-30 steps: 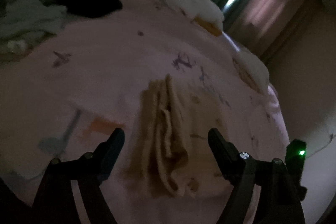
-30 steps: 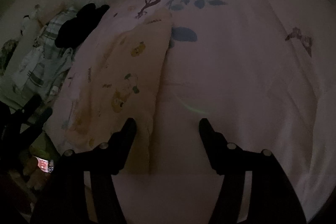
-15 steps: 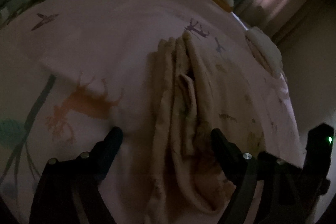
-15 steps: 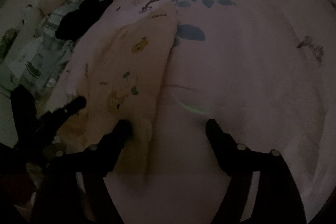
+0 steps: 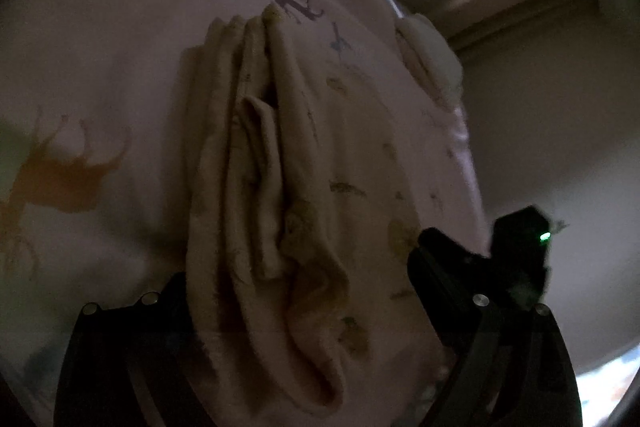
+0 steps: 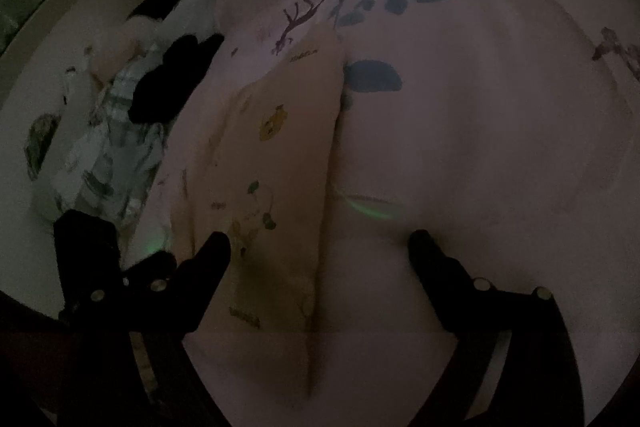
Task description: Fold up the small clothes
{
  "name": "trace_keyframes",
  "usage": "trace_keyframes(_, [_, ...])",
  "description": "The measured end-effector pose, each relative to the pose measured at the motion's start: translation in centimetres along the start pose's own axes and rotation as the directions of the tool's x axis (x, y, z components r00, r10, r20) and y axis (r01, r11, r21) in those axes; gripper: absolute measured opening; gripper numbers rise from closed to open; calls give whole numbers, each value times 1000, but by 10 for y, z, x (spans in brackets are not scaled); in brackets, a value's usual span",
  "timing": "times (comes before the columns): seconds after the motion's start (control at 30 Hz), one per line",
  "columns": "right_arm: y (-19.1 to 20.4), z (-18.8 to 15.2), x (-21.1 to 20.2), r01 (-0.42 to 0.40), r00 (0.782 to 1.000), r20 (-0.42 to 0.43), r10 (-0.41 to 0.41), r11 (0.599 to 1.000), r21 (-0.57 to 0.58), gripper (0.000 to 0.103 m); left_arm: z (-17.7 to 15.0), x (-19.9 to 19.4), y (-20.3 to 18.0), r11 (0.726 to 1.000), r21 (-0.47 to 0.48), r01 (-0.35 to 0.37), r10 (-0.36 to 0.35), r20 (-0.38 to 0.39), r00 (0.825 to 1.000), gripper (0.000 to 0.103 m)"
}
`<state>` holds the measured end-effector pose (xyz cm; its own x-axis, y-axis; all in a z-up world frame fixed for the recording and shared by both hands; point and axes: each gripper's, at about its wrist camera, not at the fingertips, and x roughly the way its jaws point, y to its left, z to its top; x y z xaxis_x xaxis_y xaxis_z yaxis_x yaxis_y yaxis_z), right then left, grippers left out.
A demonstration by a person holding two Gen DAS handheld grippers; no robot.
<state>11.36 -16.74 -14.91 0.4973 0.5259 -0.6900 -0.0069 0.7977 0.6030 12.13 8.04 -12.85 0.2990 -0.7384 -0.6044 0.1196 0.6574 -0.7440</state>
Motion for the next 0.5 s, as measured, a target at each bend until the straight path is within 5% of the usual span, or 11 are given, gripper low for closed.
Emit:
trace_keyframes(0.2, [3, -4, -1, 7, 1000, 22, -6, 1000, -6, 91, 17, -5, 27, 968, -210, 138, -152, -53, 987, 91])
trace_keyframes(0.33, [6, -3, 0, -1, 1000, 16, 2, 1000, -9, 91, 11, -5, 15, 987, -105, 122, -131, -77, 988, 90])
trace_keyframes(0.5, [7, -4, 8, -124, 992, -26, 126, 991, 49, 76, 7, 3, 2, 993, -78, 93, -98, -70, 993, 90])
